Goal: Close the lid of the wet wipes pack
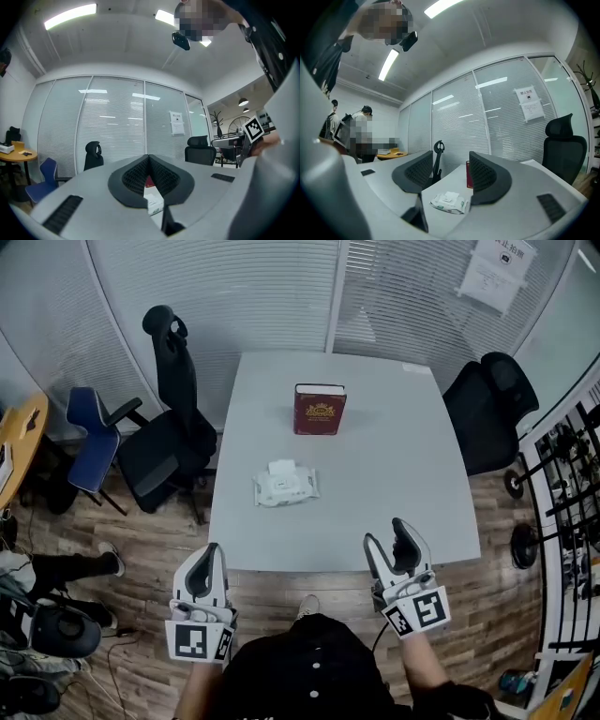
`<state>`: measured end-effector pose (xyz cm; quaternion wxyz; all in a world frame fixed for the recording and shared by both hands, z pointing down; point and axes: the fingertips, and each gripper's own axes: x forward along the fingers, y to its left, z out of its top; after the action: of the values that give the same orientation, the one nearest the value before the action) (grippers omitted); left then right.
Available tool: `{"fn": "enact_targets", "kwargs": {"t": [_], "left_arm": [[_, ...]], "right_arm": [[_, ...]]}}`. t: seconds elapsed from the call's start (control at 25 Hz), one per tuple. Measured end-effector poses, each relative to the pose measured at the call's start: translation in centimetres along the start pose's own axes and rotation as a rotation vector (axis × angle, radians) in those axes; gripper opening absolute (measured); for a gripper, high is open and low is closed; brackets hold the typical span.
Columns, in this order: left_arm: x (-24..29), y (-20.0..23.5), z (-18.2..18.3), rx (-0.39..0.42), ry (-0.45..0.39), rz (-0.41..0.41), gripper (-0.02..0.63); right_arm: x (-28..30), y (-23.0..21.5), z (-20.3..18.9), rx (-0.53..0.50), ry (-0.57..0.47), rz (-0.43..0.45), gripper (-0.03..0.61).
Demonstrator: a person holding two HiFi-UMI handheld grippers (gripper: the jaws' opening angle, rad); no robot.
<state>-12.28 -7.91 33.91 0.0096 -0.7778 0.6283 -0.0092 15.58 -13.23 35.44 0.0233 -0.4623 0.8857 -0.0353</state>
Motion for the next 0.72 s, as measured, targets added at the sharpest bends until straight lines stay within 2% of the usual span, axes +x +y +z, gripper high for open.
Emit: {"fn": "enact_targets", "kwargs": {"t": [0.24, 0.44, 0.72], "left_arm": [[2.0, 0.0, 0.1, -0.011, -0.014, 0.071, 0.015], [2.9, -0.9, 0.7, 0.001, -0.018, 0.097, 0.015], [2.5, -0.1, -0.6, 0.009, 0.033, 0.123, 0.015]], "right_arm": [[1.6, -2.2, -0.3, 0.016, -0.005, 0.039, 0.235], [2.7, -3.3, -0.7, 0.022, 0.015, 0.079, 0.235], [5.1, -4.1, -2.0, 0.049, 0.05, 0.112, 0.233]]}}
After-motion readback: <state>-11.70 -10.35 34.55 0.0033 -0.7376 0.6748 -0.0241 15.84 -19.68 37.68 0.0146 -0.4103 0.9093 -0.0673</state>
